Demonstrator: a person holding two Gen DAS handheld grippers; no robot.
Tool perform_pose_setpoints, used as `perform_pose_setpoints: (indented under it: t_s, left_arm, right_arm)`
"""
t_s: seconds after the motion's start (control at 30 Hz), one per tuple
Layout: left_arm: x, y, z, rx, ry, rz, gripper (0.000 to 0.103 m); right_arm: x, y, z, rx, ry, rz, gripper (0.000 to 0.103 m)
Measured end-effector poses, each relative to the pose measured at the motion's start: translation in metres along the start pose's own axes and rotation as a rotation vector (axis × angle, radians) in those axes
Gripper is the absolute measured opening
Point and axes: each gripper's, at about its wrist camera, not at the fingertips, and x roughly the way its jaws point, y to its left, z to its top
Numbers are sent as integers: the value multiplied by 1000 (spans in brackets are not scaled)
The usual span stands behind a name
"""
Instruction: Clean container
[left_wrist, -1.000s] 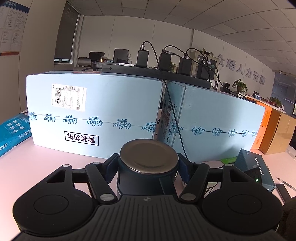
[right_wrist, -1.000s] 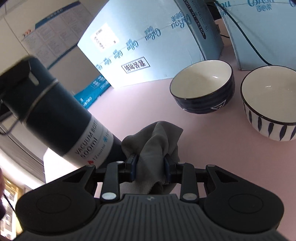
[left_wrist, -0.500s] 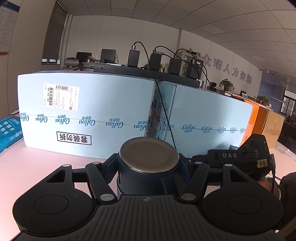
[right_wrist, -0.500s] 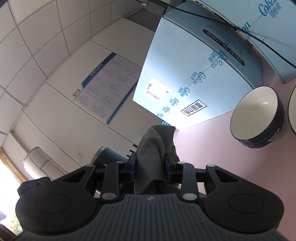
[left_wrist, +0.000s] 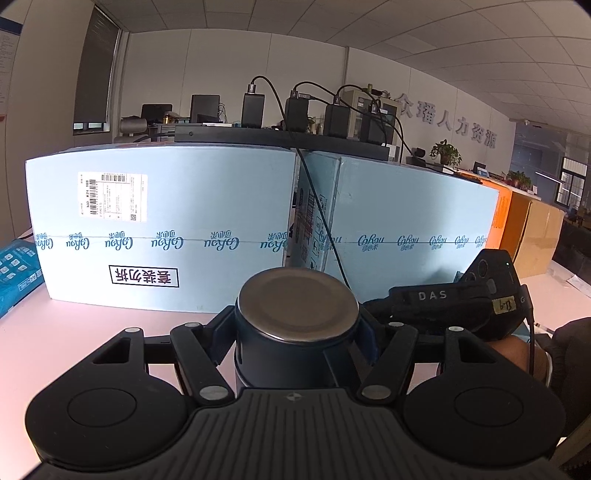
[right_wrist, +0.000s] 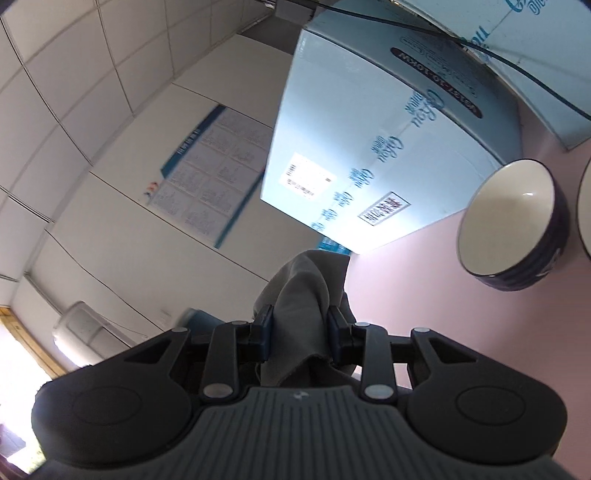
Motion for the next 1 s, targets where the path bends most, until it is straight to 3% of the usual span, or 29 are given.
perform_pose_setpoints:
  t_s: [0.27, 0.5, 0.67, 1.0]
  left_arm:
    - [4, -6, -1, 33, 15, 5, 61]
    - [4, -5, -2, 33, 14, 0, 61]
    - [4, -5, -2, 35, 15, -3, 61]
    - [4, -3, -2, 32, 16, -7, 61]
  right_arm:
    - [8, -28, -25, -18, 106, -244, 33]
    - [5, -42, -35, 24, 140, -277, 33]
    - [4, -28, -19, 9, 121, -179, 33]
    - [1, 8, 15, -37, 9, 169, 33]
